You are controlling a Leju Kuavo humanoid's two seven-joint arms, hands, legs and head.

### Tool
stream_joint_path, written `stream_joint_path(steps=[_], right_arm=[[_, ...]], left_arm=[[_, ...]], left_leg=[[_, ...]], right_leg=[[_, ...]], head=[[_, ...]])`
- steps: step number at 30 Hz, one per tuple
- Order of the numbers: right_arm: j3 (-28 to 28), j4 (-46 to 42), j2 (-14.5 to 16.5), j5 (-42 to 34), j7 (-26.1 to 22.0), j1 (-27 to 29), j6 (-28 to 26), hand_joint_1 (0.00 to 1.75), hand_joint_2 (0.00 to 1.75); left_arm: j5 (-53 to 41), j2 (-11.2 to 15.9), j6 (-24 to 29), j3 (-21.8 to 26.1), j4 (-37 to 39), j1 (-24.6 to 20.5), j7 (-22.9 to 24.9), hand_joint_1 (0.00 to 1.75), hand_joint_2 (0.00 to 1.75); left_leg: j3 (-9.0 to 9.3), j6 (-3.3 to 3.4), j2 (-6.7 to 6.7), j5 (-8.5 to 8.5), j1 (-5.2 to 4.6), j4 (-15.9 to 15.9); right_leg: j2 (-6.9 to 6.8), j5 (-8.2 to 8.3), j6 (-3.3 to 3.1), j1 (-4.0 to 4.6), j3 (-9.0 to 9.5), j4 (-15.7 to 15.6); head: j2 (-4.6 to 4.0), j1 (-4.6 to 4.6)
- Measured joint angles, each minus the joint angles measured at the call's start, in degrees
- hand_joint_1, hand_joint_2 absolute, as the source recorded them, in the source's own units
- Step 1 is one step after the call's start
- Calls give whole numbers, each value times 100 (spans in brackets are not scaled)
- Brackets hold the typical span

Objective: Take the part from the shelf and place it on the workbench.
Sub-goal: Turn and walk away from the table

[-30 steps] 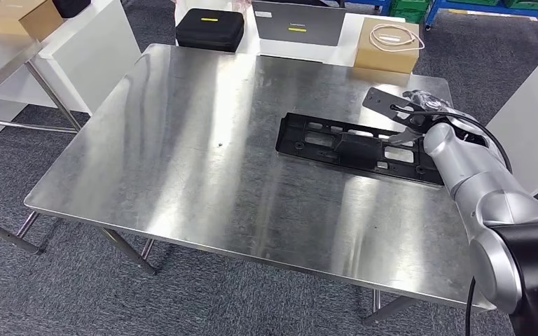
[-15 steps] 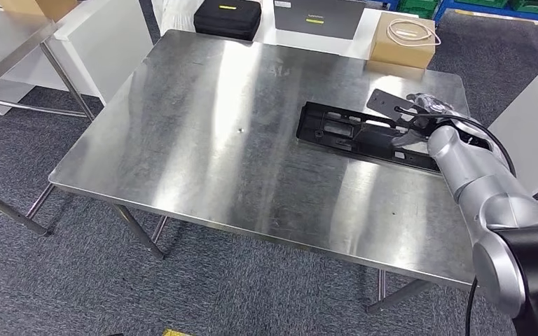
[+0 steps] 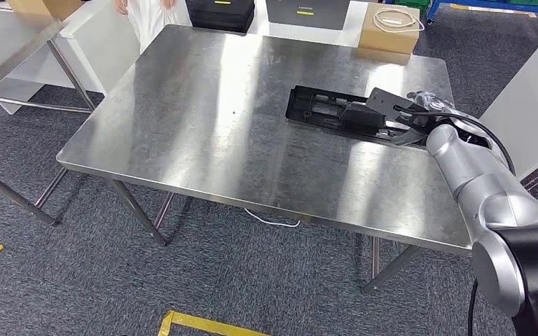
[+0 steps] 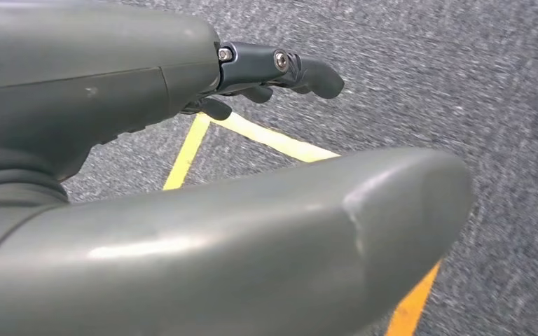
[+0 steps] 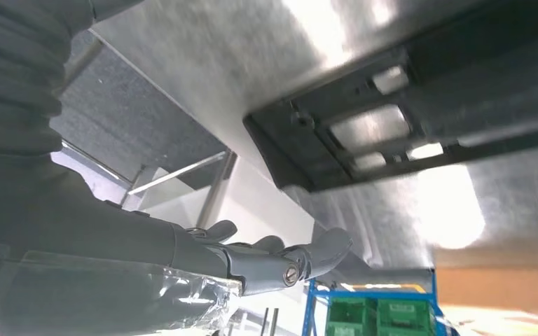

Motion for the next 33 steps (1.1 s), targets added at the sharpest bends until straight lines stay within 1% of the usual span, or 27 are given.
stream_joint_path(steps=[1, 2, 4, 5, 7, 9, 11, 13, 14, 15, 16, 17, 19, 20, 21, 22, 23, 24, 25, 26, 27, 28, 29, 30, 31, 32, 33], right_arm=[[0, 0, -2, 12, 34, 10, -25, 0, 175], [0, -1, -4, 20, 66, 14, -52, 0, 175], [-1, -6, -17, 28, 116, 9, -104, 0, 175], [0, -8, -20, 30, 131, 5, -124, 0, 175], [1, -9, -20, 32, 143, 7, -145, 0, 175], [2, -4, -34, 32, 153, 16, -148, 0, 175], [2, 1, -64, 32, 162, 23, -148, 0, 175], [2, 3, -79, 32, 163, 40, -148, 0, 175], [2, 5, -83, 32, 167, 57, -148, 0, 175], [2, 7, -87, 32, 175, 75, -150, 0, 175], [2, 8, -91, 32, 190, 88, -153, 0, 175], [2, 8, -96, 32, 205, 92, -157, 0, 175], [1, -4, -106, 34, 229, 83, -167, 0, 175], [1, -11, -111, 37, 234, 77, -173, 0, 175], [0, -16, -122, 40, 239, 68, -178, 0, 175], [0, -17, -133, 44, 247, 61, -184, 0, 175], [1, -13, -140, 47, 257, 54, -190, 0, 175], [1, -10, -146, 49, 267, 47, -196, 0, 175], [1, -9, -145, 52, 277, 44, -202, 0, 175], [2, -8, -139, 56, 285, 43, -206, 0, 175], [2, -8, -137, 62, 296, 41, -210, 0, 175], [2, -6, -134, 71, 307, 41, -212, 0, 175], [2, -3, -133, 81, 319, 49, -213, 0, 175], [2, 1, -134, 91, 331, 59, -214, 0, 175], [2, 4, -137, 102, 341, 72, -215, 0, 175], [2, 5, -142, 112, 356, 82, -218, 0, 175], [2, 2, -147, 120, 372, 85, -224, 0, 175]], left_arm=[[2, 1, 4, 6, 0, -1, 0, 0, 0], [3, 1, 9, 13, 0, -3, 0, 0, 0], [6, -4, 15, 23, 0, -11, -1, 0, 0], [6, -6, 17, 27, 0, -12, -2, 0, 0], [6, -8, 20, 34, 1, -12, -2, 0, 0], [6, -14, 21, 38, 1, -17, -2, 0, 0], [7, -17, 22, 40, 0, -22, -3, 0, 0], [7, -15, 22, 42, 0, -22, -4, 0, 0], [6, -17, 22, 43, 0, -21, -4, 0, 0], [4, -21, 20, 43, 0, -22, -4, 0, 0], [2, -25, 18, 43, 0, -22, -5, 0, 0], [-1, -29, 16, 43, 0, -22, -5, 0, 0], [-11, -41, 13, 43, 0, -23, -7, 0, 0], [-20, -45, 11, 43, 0, -23, -8, 0, 0], [-33, -50, 9, 43, 1, -23, -8, 0, 0], [-45, -57, 7, 43, 1, -25, -8, 0, 0], [-55, -62, 6, 42, 1, -25, -7, 0, 0], [-61, -63, 8, 42, 2, -26, -7, 0, 0], [-64, -64, 10, 41, 2, -27, -5, 0, 0], [-67, -60, 13, 40, 2, -27, -3, 0, 0], [-69, -57, 15, 40, 2, -28, 0, 0, 0], [-71, -59, 16, 40, 2, -30, 4, 0, 0], [-72, -57, 17, 40, 2, -33, 9, 0, 0], [-74, -57, 22, 40, 2, -40, 14, 0, 0], [-76, -56, 32, 40, 1, -49, 20, 0, 0], [-81, -56, 48, 40, 0, -64, 30, 0, 0], [-91, -61, 63, 40, -1, -87, 41, 0, 0]], left_leg=[[216, -22, 3, 112, 29, -174], [507, -42, 4, 195, 58, -521], [1028, -46, -14, 197, 62, -1238], [1138, -27, -26, 155, 44, -1430], [1125, 76, -39, 188, -12, -1510], [1054, 235, -19, 308, -41, -1570], [930, 370, -2, 445, -56, -1609], [766, 420, -1, 570, -87, -1608], [684, 428, 0, 633, -104, -1606], [604, 431, 1, 696, -120, -1605], [526, 431, 1, 761, -137, -1604], [456, 428, 0, 825, -151, -1603], [345, 399, 4, 953, -165, -1607], [317, 374, 6, 1022, -161, -1631], [302, 345, 9, 1091, -150, -1659], [301, 314, 8, 1168, -140, -1704], [291, 283, 3, 1213, -133, -1750], [265, 255, -1, 1164, -131, -1739], [218, 228, -8, 1007, -128, -1638], [147, 197, -10, 746, -116, -1405], [64, 159, -13, 445, -95, -1048], [-11, 111, -13, 204, -60, -645], [-43, 53, -9, 84, -15, -311], [-4, -8, -5, 85, 36, -131], [136, -68, 2, 179, 90, -158], [373, -125, 11, 296, 145, -385], [636, -186, 12, 311, 178, -708]], right_leg=[[1, 41, 34, -12, -59, 13], [1, 76, 69, -21, -107, 30], [-1, 142, 153, -13, -185, 50], [-2, 176, 199, 2, -203, 53], [-4, 263, 326, 23, -230, 19], [-3, 193, 378, 16, -324, 92], [1, -212, 298, 2, -559, 601], [7, -660, 247, 9, -823, 1421], [9, -760, 265, 16, -875, 1721], [11, -748, 299, 31, -824, 1825], [13, -655, 332, 53, -659, 1713], [15, -545, 340, 80, -399, 1410], [13, -505, 252, 166, 229, 533], [11, -525, 196, 207, 429, 218], [10, -544, 152, 243, 523, 21], [9, -505, 127, 274, 513, -51], [4, -418, 83, 224, 497, -92], [-6, -335, 29, 186, 479, -159], [-20, -244, -45, 139, 463, -216], [-35, -151, -102, 82, 440, -263], [-44, -81, -127, 90, 376, -270], [-48, -20, -126, 78, 307, -261], [-51, 32, -95, 64, 232, -244], [-52, 73, -60, 42, 153, -212], [-53, 105, -21, 12, 69, -162], [-53, 130, 10, -24, -18, -94], [-53, 149, 42, -44, -111, -22]], head=[[0, -1], [0, -2], [0, 3], [0, 10], [0, 24], [0, 18], [0, 33], [0, 51], [0, 51], [0, 51], [0, 51], [0, 50], [0, 44], [0, 43], [0, 49], [0, 50], [0, 60], [0, 60], [0, 48], [0, 35], [0, 22], [0, 12], [0, 9], [0, 10], [0, 5], [0, 4], [0, -2]])
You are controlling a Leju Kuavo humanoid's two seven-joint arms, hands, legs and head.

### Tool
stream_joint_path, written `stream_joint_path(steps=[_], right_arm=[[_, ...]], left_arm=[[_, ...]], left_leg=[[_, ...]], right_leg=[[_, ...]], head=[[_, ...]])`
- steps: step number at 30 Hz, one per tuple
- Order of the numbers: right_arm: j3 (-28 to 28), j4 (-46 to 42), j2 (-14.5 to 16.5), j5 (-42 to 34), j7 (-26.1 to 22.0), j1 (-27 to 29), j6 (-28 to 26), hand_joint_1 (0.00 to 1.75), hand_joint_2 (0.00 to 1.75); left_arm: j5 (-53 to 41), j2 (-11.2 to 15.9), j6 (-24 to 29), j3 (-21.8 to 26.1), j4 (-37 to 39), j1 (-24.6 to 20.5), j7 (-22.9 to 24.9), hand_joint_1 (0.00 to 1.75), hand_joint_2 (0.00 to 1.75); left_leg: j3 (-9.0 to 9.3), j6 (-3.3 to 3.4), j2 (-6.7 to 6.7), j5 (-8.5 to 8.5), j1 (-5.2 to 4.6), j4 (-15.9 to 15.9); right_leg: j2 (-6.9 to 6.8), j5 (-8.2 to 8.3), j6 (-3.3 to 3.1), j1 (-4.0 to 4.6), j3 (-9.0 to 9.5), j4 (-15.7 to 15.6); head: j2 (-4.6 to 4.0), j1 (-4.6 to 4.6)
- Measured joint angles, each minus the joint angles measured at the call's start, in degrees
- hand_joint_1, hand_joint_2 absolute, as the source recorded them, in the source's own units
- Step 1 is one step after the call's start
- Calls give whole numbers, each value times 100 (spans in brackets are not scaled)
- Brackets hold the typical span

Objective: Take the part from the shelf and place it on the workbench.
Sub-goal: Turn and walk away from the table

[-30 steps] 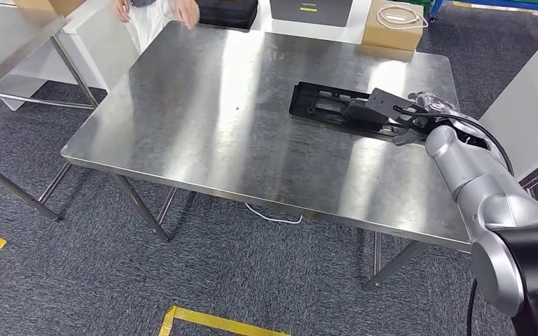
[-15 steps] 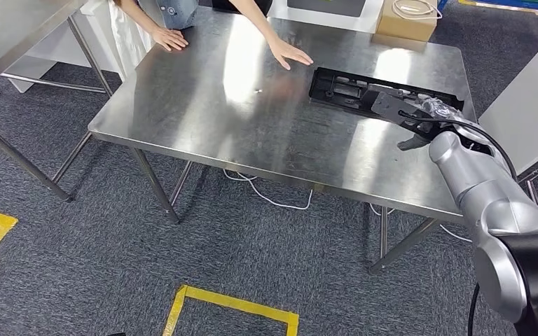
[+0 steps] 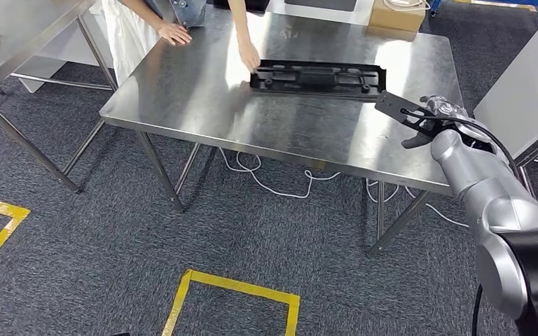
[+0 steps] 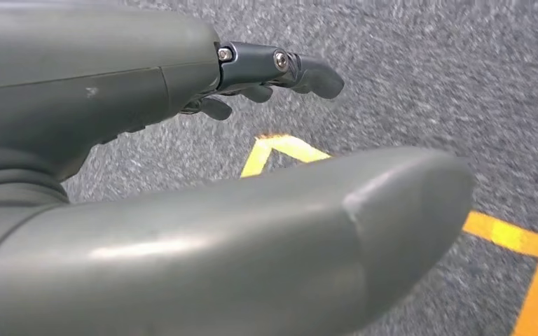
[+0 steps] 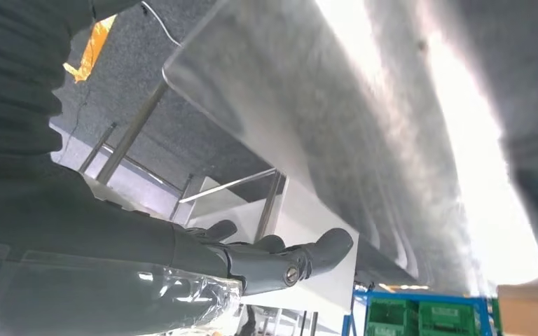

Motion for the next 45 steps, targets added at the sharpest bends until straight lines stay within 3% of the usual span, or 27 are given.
stream_joint_path(steps=[2, 3, 5, 7, 9, 11, 12, 13, 14, 16, 18, 20, 22, 23, 24, 26, 27, 28, 29, 30, 32, 34, 38, 45], right_arm=[[0, -8, -23, 10, 39, 5, -34, 0, 175], [-1, -10, -34, 11, 53, 13, -58, 0, 175], [-2, -4, -67, 12, 81, 58, -110, 0, 175], [-1, 3, -108, 14, 102, 116, -142, 0, 175], [0, 8, -148, 17, 115, 153, -155, 0, 175], [-1, 10, -198, 25, 127, 172, -173, 0, 175], [-1, 13, -226, 28, 132, 185, -184, 0, 175], [-1, 17, -253, 30, 133, 205, -193, 0, 175], [-1, 21, -278, 31, 134, 227, -199, 0, 175], [-1, 23, -322, 33, 135, 255, -206, 0, 175], [-2, 10, -357, 37, 135, 254, -214, 0, 175], [-2, -1, -390, 41, 135, 253, -226, 0, 175], [-2, 0, -416, 45, 134, 255, -231, 0, 175], [-2, -1, -422, 47, 133, 254, -230, 0, 175], [-2, -1, -424, 53, 132, 253, -230, 0, 175], [-2, 2, -422, 81, 131, 256, -230, 0, 175], [-2, 6, -423, 103, 134, 263, -230, 0, 175], [-2, 12, -426, 120, 141, 275, -230, 0, 175], [-2, 20, -431, 133, 150, 294, -230, 0, 175], [-2, 27, -436, 139, 160, 318, -230, 0, 175], [-2, 38, -448, 142, 177, 359, -233, 0, 175], [-2, 44, -463, 139, 192, 376, -239, 0, 175], [-2, 52, -515, 134, 201, 410, -248, 0, 175], [-28, 63, -584, 84, 315, 467, -345, 0, 175]], left_arm=[[-21, -8, 33, -1, -4, -49, 20, 0, 0], [-28, -13, 43, -1, -5, -71, 25, 0, 0], [-35, -13, 62, -1, -5, -94, 40, 0, 0], [-42, -16, 70, -1, -6, -103, 56, 0, 0], [-70, -21, 101, -2, -7, -115, 69, 0, 0], [-111, -28, 138, -7, -8, -124, 78, 0, 0], [-125, -35, 144, -10, -8, -126, 79, 0, 0], [-138, -45, 142, -14, -8, -127, 79, 0, 0], [-148, -56, 139, -16, -8, -127, 79, 0, 0], [-163, -79, 136, -22, -8, -129, 79, 0, 0], [-185, -99, 136, -34, -9, -135, 81, 0, 0], [-202, -114, 136, -54, -10, -145, 85, 0, 0], [-208, -121, 138, -66, -10, -151, 102, 0, 0], [-209, -123, 140, -68, -10, -152, 113, 0, 0], [-209, -123, 144, -68, -10, -152, 125, 0, 0], [-209, -122, 152, -68, -10, -152, 134, 0, 0], [-209, -122, 155, -69, -10, -152, 137, 0, 0], [-209, -123, 156, -69, -10, -152, 140, 0, 0], [-209, -123, 156, -69, -10, -152, 142, 0, 0], [-209, -124, 156, -70, -10, -152, 144, 0, 0], [-210, -122, 156, -69, -10, -157, 144, 0, 0], [-212, -122, 156, -69, -10, -164, 142, 0, 0], [-217, -128, 156, -70, -10, -183, 140, 0, 0], [-220, -135, 155, -69, -10, -191, 128, 0, 0]], left_leg=[[343, -17, -27, -75, -4, -536], [365, 20, -46, -133, -43, -634], [294, 181, -49, -57, -113, -683], [243, 346, -37, 48, -140, -754], [147, 471, -26, 157, -143, -803], [-8, 532, -17, 290, -152, -815], [-98, 535, -12, 363, -156, -816], [-187, 529, -5, 437, -158, -817], [-280, 518, 1, 512, -159, -816], [-439, 480, 10, 649, -160, -810], [-536, 411, 17, 768, -173, -812], [-547, 331, 26, 875, -185, -845], [-544, 263, 26, 926, -170, -881], [-576, 240, 24, 827, -157, -811], [-641, 222, 20, 628, -146, -621], [-853, 190, 9, 86, -135, 103], [-944, 171, 3, -102, -134, 481], [-968, 158, 2, -187, -134, 724], [-886, 156, 4, -174, -133, 758], [-686, 166, 6, -85, -133, 556], [-152, 221, 5, 68, -145, -174], [119, 290, -2, 95, -185, -606], [97, 342, -8, 132, -259, -713], [34, 421, -13, 181, -305, -713]], right_leg=[[-1, 45, 89, 4, -161, 130], [-2, 81, 151, 25, -214, 152], [-4, 170, 299, 38, -267, 130], [-3, 143, 366, 2, -340, 152], [9, -185, 310, -23, -511, 484], [39, -640, 270, -14, -750, 1181], [56, -768, 292, -6, -831, 1539], [70, -784, 341, 1, -846, 1783], [78, -698, 403, 9, -770, 1862], [78, -495, 465, 13, -327, 1464], [79, -636, 376, 74, 277, 646], [82, -819, 257, 145, 531, 184], [75, -755, 161, 107, 502, 158], [68, -704, 99, 73, 501, 153], [60, -650, 37, 36, 494, 144], [53, -563, -42, 28, 439, 146], [53, -532, -51, 38, 404, 150], [56, -506, -49, 47, 372, 153], [58, -487, -40, 53, 348, 157], [60, -473, -29, 58, 335, 161], [61, -456, -5, 69, 312, 168], [57, -437, 37, 94, 280, 173], [49, -417, 130, 167, 207, 190], [44, -354, 225, 143, 158, 153]], head=[[0, -14], [0, -21], [0, -21], [0, -19], [0, 0], [0, 19], [0, 24], [0, 28], [0, 33], [0, 37], [0, 30], [0, 25], [0, 22], [0, 14], [0, 9], [0, 1], [0, 2], [0, 2], [0, 1], [0, 0], [0, -1], [0, 8], [0, 21], [0, 23]])
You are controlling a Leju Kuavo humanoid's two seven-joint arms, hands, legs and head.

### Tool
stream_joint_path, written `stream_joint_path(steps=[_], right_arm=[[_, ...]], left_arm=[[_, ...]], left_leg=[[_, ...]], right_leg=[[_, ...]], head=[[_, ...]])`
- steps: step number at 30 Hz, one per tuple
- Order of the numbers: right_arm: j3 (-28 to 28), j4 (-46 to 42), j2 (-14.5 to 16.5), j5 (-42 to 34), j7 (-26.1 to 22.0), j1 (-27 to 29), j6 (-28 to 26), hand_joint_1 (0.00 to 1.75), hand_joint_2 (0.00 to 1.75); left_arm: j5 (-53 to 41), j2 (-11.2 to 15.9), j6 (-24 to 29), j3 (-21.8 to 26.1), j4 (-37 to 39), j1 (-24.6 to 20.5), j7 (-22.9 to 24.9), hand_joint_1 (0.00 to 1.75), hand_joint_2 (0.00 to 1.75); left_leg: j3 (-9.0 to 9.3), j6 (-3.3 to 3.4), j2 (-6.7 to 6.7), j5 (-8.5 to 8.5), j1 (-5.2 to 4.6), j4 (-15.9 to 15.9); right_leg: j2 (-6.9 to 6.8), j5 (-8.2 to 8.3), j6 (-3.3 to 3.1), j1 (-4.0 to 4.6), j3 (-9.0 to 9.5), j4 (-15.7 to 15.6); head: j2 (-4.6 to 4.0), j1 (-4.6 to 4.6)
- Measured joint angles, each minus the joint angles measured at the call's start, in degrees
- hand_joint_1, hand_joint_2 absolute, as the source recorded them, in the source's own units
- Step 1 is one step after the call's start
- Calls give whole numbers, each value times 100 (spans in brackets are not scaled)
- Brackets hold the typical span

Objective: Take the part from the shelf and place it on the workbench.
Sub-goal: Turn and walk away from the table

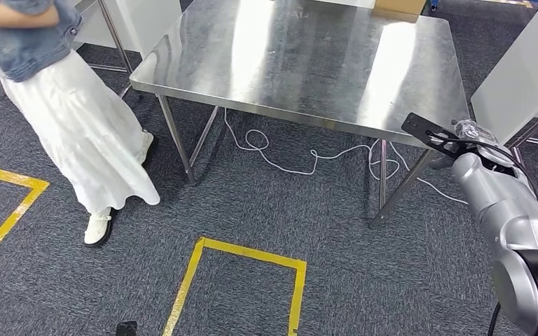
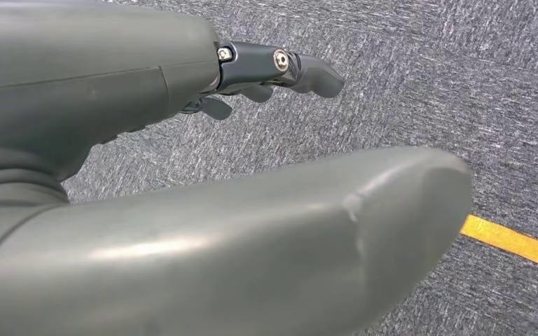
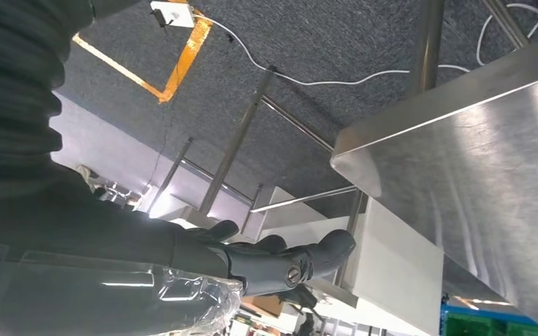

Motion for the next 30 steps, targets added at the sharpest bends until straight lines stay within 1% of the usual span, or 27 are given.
stream_joint_path(steps=[3, 5, 7, 9, 11, 14, 16, 18, 20, 23, 27, 30], right_arm=[[-78, 20, -78, -148, 213, 159, -178, 0, 175], [-215, 32, -168, -379, 353, 452, -500, 0, 175], [-458, 42, -247, -722, 361, 975, -998, 0, 175], [-793, 64, -270, -1159, 228, 1673, -1468, 0, 175], [-1156, 99, -215, -1570, 43, 2404, -1753, 0, 175], [-1705, 160, -48, -2110, -189, 3353, -1932, 0, 175], [-2096, 201, 108, -2432, -331, 3849, -1978, 0, 175], [-2422, 240, 257, -2578, -424, 4220, -2028, 0, 175], [-2631, 273, 346, -2607, -450, 4437, -2042, 0, 175], [-2830, 305, 397, -2610, -442, 4564, -2028, 0, 175], [-2979, 341, 464, -2590, -369, 4678, -1957, 0, 175], [-3045, 380, 670, -2554, -352, 4982, -1933, 0, 175]], left_arm=[[-23, -4, -7, 1, 0, -1, -21, 0, 0], [-61, -16, -5, -1, 0, -1, -25, 0, 0], [-104, -33, 0, -4, 0, 1, -19, 0, 0], [-148, -45, 3, -8, 0, 3, -9, 0, 0], [-181, -48, 2, -9, 0, 4, -2, 0, 0], [-216, -48, -6, -9, 0, 3, 2, 0, 0], [-222, -49, -14, -9, 0, 3, 1, 0, 0], [-224, -51, -16, -9, 0, 3, -1, 0, 0], [-227, -54, -16, -9, 0, 3, -3, 0, 0], [-231, -55, -16, -9, 0, 0, -5, 0, 0], [-237, -60, -16, -9, 0, 0, -8, 0, 0], [-289, -67, 10, -9, 0, 9, -2, 0, 0]], left_leg=[[-2, 19, -3, 11, -4, 0], [2, 25, -16, 13, 0, 0], [3, 26, -37, 13, 7, -1], [-2, 29, -52, 17, 11, 0], [-11, 34, -61, 21, 11, -1], [-17, 33, -62, 21, 15, -5], [-16, 28, -55, 17, 22, -10], [-14, 22, -45, 14, 29, -15], [-9, 12, -33, 10, 32, -21], [-2, -16, -9, 1, 32, -25], [0, -7, -2, 27, 36, -25], [-4, 1, -11, 41, 37, -25]], right_leg=[[-6, 9, 13, -4, -34, -9], [-24, 8, 12, -1, -48, -17], [-48, 8, 13, 4, -28, -21], [-63, 11, 18, 12, 9, -22], [-69, 16, 24, 17, 28, -20], [-69, 15, 25, 22, 17, -20], [-67, 13, 22, 30, 12, -20], [-62, 11, 18, 39, 11, -20], [-51, 1, -1, 42, -11, -21], [-34, -20, -40, 39, -59, -23], [-29, -20, -45, 33, -60, -32], [-31, -20, -46, 18, -62, -34]], head=[[0, -2], [0, -2], [0, -1], [0, 0], [0, -2], [0, -4], [0, -4], [0, -5], [0, -5], [0, -2], [0, -2], [0, 2]])
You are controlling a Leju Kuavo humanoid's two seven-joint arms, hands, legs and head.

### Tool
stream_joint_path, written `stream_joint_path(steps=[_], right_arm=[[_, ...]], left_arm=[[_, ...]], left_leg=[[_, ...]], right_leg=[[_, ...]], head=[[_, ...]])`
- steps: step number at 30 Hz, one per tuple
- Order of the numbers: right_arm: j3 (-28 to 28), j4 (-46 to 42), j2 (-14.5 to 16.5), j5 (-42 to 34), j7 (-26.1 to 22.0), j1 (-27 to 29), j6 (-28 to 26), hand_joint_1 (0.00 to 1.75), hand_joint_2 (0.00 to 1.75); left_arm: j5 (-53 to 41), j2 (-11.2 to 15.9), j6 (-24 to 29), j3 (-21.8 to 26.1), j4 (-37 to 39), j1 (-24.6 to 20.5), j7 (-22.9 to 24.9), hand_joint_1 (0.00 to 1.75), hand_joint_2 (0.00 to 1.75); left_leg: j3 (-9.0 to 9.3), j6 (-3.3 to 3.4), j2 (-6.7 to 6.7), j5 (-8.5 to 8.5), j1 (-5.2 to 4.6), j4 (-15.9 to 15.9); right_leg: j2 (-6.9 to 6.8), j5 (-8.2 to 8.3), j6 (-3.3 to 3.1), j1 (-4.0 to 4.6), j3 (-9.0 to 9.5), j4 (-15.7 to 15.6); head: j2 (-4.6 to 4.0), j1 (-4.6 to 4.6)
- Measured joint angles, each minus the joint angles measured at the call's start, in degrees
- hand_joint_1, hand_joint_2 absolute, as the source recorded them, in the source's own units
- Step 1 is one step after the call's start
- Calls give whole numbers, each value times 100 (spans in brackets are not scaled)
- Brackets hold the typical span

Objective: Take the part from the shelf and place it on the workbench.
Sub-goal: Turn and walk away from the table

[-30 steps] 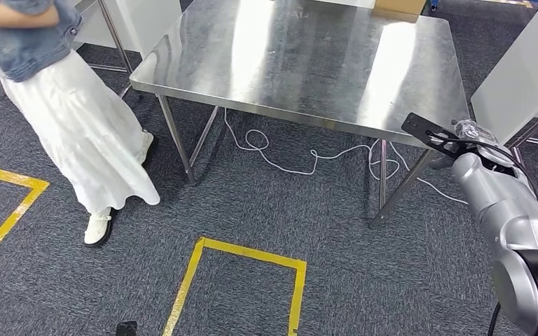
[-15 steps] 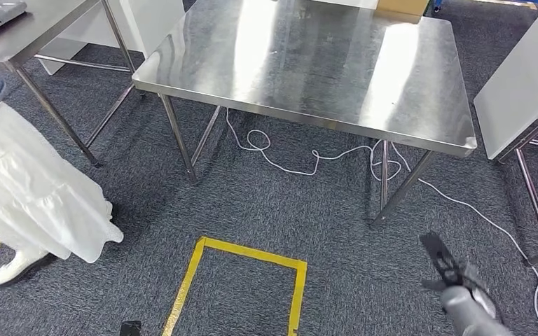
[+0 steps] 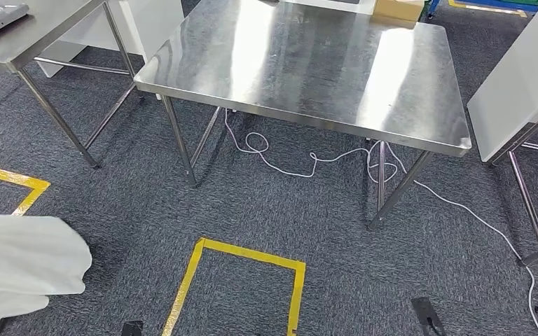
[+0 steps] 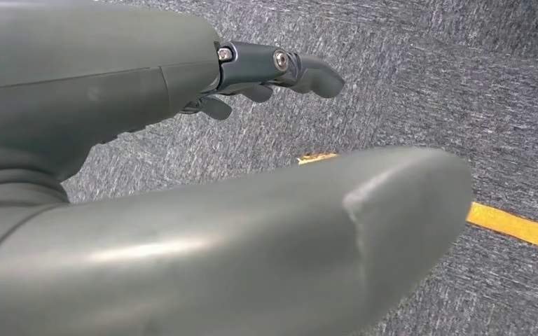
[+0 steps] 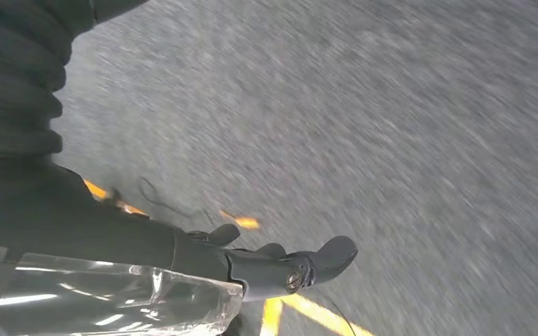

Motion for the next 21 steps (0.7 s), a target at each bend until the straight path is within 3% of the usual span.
stream_joint_path(steps=[4, 10, 18, 21], right_arm=[[-58, 93, 474, 27, 111, 591, 92, 0, 0], [-127, 168, 933, -3, 278, 958, 763, 0, 0], [-135, 182, 1107, 249, 185, 975, 957, 0, 0], [-134, 182, 1130, 286, 176, 975, 948, 0, 131]], left_arm=[[-112, 1, 65, -1, 2, 22, 61, 0, 0], [-324, 12, 81, -68, 0, 12, 203, 0, 0], [-412, 15, 92, -146, 0, -10, 262, 0, 0], [-412, 16, 93, -156, 0, -10, 262, 0, 0]], left_leg=[[-10, 6, -18, 6, -13, 0], [-15, 4, 12, 8, -12, 0], [-16, -1, 15, 11, -2, 0], [-17, -2, 15, 11, -2, 0]], right_leg=[[0, 36, 10, 2, 4, -1], [29, 55, 10, 0, -22, -1], [32, 58, 3, -1, -26, 0], [33, 64, -6, -1, -27, 0]], head=[[0, -4], [0, -4], [0, -4], [0, -4]])
